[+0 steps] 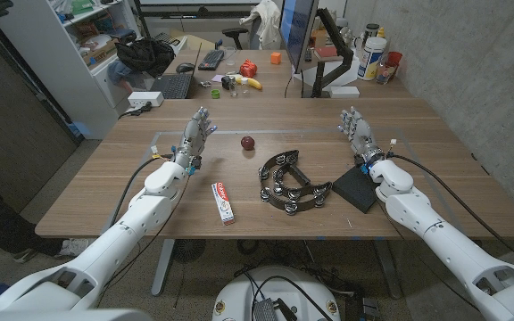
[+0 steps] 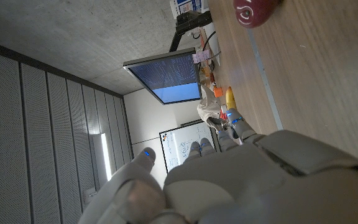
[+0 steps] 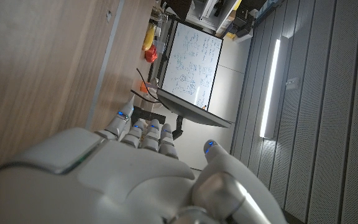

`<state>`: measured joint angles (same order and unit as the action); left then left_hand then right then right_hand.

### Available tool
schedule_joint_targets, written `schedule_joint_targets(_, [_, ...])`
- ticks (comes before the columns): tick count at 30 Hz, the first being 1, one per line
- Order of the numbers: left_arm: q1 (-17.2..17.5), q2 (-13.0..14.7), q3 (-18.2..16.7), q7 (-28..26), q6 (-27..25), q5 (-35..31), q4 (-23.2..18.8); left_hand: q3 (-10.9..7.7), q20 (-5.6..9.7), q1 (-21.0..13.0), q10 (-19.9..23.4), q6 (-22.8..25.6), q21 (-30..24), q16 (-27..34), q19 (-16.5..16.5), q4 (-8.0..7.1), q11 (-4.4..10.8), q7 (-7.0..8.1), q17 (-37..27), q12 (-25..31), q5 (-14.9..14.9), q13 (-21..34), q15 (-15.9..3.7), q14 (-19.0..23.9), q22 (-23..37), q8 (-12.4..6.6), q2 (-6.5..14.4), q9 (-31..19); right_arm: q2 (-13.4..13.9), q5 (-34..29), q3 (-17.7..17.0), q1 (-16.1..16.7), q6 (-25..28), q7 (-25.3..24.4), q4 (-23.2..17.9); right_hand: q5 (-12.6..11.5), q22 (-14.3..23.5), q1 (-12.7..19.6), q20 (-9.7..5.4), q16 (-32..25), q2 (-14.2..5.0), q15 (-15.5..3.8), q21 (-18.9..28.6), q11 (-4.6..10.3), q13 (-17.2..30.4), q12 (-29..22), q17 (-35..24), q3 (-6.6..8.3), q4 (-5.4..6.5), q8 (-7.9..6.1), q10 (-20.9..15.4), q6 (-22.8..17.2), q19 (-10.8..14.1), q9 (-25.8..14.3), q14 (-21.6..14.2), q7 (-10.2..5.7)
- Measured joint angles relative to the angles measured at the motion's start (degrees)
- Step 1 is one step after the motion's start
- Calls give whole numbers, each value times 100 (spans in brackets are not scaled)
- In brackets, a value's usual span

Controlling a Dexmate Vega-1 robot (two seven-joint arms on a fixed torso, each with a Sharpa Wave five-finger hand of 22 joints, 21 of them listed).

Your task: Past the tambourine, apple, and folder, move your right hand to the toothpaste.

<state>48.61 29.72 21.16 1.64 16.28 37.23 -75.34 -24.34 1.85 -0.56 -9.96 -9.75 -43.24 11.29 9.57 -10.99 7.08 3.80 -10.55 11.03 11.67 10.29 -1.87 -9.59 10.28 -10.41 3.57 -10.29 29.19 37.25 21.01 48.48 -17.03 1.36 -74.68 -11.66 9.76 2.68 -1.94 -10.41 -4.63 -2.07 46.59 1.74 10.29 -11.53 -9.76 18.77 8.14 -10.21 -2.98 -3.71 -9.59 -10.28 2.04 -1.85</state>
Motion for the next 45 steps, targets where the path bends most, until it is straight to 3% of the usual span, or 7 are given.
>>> schedule_joint_targets(23, [49,37,7,-34,-39,-26,-80,0,0,0,-1,1,0,0,-1,0,-1,-1,1,0,-2,-1,1,1,-1,-22,0,1,7,-69,-34,36,-270,54,-11,0,26,53,0,0,-53,30,11,54,-1,-45,17,47,-47,-49,-149,-143,1,1,-35,-41])
schedule_joint_targets(45, [6,37,18,36,-37,-29,39,0,-1,0,0,1,1,-1,-1,0,-3,-1,2,-1,-3,-2,1,1,-2,-22,0,2,84,-298,8,-10,-474,95,-97,0,25,94,0,0,-71,33,-63,19,-2,-45,12,70,-71,-88,-185,-246,1,2,-94,-41])
